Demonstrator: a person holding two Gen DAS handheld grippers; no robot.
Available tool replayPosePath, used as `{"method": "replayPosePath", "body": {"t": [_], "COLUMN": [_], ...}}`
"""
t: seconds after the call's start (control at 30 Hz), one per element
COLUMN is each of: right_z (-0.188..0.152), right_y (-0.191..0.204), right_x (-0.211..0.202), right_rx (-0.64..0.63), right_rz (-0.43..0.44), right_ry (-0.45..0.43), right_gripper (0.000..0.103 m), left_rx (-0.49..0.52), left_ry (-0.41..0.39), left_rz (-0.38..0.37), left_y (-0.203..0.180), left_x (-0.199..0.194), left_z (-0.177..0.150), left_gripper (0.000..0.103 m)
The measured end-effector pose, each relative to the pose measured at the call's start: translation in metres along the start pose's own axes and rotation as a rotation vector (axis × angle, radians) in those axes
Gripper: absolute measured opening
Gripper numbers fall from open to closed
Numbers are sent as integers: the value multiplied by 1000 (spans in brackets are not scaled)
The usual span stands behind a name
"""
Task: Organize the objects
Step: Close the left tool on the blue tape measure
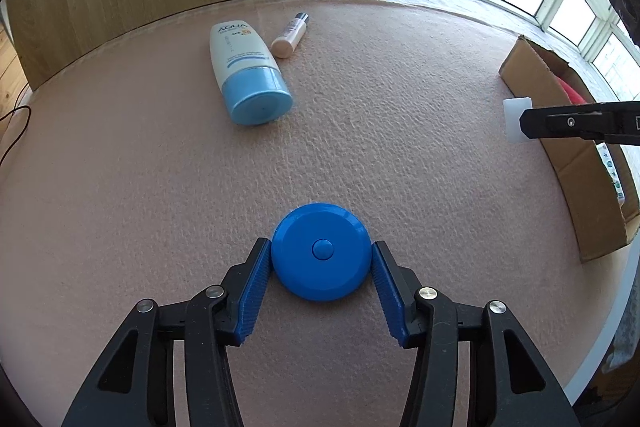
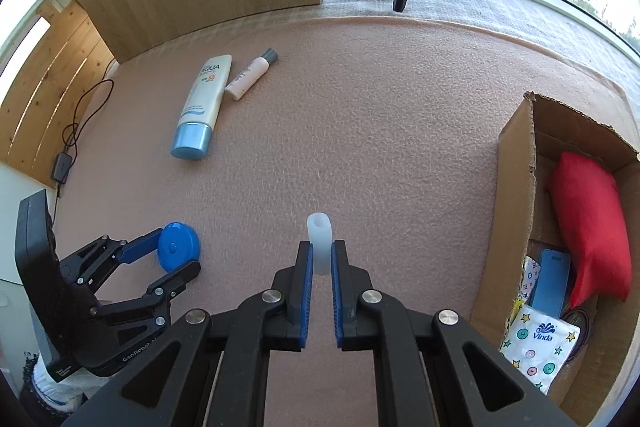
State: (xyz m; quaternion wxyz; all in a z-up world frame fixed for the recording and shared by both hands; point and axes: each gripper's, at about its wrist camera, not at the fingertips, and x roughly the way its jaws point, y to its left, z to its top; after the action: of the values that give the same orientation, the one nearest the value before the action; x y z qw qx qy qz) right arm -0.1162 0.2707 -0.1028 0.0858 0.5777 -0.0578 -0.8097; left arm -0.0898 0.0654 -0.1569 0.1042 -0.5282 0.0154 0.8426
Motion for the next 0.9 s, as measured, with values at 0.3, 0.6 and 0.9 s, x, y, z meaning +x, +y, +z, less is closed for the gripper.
{"method": "replayPosePath", "body": {"t": [0.3,0.6,0.9], "right_z": [-24,-48,-72], "right_y": [-3,-37,-99], "right_x": [-27,-56,-94], "right_rx": [-11,55,174], "right_rz": [-13,-22,-76], "right_ry": [-73,-123,-175], "right_gripper": [8,8,8], "left_rx": [20,83,175], "left_ry": [-22,-94,-150], "left_rz": [1,-41,-147], "left_y": [-16,-58,-122], "left_x": [-10,-40,-64], "left_z": [4,24,54], "left_gripper": [54,54,54]}}
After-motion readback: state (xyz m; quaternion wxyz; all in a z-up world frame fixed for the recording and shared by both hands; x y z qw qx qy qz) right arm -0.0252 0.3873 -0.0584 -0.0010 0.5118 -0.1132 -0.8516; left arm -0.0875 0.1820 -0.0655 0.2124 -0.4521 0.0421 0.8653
